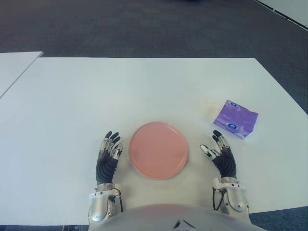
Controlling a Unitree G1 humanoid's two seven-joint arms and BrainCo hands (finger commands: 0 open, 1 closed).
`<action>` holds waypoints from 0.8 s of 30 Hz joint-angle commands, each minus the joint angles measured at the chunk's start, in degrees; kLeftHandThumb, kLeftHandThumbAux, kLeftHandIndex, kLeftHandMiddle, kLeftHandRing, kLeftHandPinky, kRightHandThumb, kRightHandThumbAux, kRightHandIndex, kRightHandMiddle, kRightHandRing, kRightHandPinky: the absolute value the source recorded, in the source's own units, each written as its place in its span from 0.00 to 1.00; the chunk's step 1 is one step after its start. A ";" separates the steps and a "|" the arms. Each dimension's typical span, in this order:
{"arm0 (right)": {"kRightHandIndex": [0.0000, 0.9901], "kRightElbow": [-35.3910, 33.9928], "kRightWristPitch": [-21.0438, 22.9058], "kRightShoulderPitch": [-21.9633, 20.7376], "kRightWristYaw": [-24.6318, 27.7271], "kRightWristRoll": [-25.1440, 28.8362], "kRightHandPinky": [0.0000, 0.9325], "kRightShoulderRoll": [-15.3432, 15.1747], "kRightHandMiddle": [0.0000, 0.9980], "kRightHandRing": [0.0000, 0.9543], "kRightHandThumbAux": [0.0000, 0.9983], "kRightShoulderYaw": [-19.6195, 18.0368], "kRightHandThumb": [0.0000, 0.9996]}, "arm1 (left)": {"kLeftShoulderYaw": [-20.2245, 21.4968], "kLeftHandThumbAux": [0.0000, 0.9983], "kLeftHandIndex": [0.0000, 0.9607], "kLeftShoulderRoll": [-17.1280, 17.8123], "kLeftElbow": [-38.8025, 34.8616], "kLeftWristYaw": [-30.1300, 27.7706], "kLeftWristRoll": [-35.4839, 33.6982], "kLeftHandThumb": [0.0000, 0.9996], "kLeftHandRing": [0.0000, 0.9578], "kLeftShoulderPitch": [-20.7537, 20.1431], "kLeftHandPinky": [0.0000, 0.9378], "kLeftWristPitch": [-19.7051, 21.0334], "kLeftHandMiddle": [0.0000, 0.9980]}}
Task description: Put the tissue paper into the plate.
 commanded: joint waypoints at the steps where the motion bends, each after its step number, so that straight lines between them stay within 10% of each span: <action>1: 0.12 4.95 5.09 2.02 0.23 -0.16 0.00 0.44 0.10 0.04 0.66 0.23 0.37 | -0.57 0.63 0.10 -1.48 5.59 0.60 -0.42 0.21 0.18 4.63 0.21 6.78 0.17; 24: 0.11 4.88 4.59 2.07 0.62 0.76 0.00 0.57 0.10 0.04 0.68 0.02 0.37 | -0.72 0.64 0.10 -1.48 5.13 0.62 -0.42 0.21 0.19 4.83 0.23 7.02 0.18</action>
